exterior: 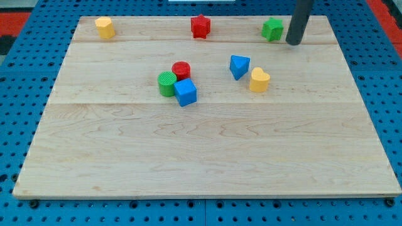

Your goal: Place the blue triangle diagonally top left to the green circle

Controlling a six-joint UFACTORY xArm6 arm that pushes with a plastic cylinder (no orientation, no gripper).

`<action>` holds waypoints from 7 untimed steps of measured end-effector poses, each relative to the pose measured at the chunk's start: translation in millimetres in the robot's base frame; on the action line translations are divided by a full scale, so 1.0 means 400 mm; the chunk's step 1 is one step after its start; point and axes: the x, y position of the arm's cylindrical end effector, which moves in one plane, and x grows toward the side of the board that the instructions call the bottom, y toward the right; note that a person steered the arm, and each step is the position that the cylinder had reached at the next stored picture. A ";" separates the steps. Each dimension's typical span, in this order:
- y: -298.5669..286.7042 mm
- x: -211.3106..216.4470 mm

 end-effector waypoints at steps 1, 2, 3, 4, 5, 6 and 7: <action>-0.135 -0.053; -0.112 -0.118; -0.095 -0.117; -0.146 -0.093; -0.147 -0.085; -0.184 -0.011; -0.260 0.049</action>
